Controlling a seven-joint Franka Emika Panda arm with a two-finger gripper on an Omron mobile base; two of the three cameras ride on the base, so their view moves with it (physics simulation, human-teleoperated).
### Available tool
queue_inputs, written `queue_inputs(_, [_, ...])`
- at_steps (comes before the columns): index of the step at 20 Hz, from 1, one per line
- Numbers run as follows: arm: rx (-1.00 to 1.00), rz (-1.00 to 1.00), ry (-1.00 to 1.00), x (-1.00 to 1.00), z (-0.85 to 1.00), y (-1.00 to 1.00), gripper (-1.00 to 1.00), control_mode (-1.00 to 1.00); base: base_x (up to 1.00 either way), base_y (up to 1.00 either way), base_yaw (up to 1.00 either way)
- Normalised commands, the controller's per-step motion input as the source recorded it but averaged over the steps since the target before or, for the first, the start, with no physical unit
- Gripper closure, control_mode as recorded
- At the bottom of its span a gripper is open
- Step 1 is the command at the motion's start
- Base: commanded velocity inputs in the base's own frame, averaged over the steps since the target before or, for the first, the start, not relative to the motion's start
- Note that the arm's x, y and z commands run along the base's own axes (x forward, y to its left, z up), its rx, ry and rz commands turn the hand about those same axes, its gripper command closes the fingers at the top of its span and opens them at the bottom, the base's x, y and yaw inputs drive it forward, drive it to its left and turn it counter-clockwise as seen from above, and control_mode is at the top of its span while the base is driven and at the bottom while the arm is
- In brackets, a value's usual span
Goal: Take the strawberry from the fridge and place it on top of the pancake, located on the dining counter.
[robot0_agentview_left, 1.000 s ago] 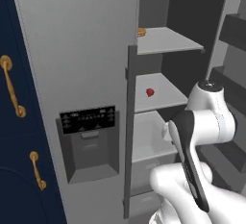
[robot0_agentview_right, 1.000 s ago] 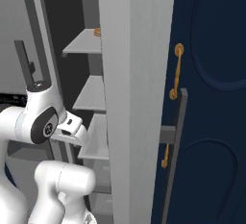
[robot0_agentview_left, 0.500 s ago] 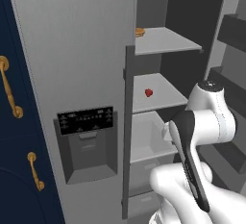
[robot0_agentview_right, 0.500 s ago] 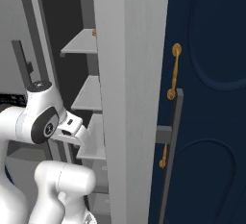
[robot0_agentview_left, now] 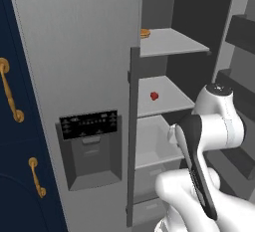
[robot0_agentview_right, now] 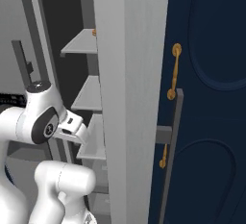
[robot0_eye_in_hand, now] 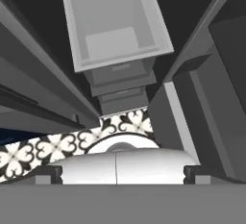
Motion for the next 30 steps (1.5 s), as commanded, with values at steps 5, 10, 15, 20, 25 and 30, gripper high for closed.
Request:
queue_inputs(5, [0.0,0.0,-0.14,0.66,0.0,0.0,-1.0,-1.0,0.0,0.0,0.0])
queue_inputs(10, [0.0,0.0,-0.21,0.84,0.13,0.0,-1.0,-1.0,0.0,0.0,0.0])
queue_inputs(15, [0.0,0.01,-0.32,0.56,0.14,-0.12,-1.0,-1.0,0.0,0.0,0.0])
queue_inputs(20, [0.0,0.08,-0.16,0.47,0.22,-0.28,-1.0,-1.0,0.0,0.0,0.0])
queue_inputs(25, [-0.01,0.13,-0.02,0.52,0.1,-0.02,-1.0,-1.0,0.0,0.0,0.0])
queue_inputs(30, [-0.1,0.08,0.07,0.22,0.04,0.09,-1.0,-1.0,0.0,0.0,0.0])
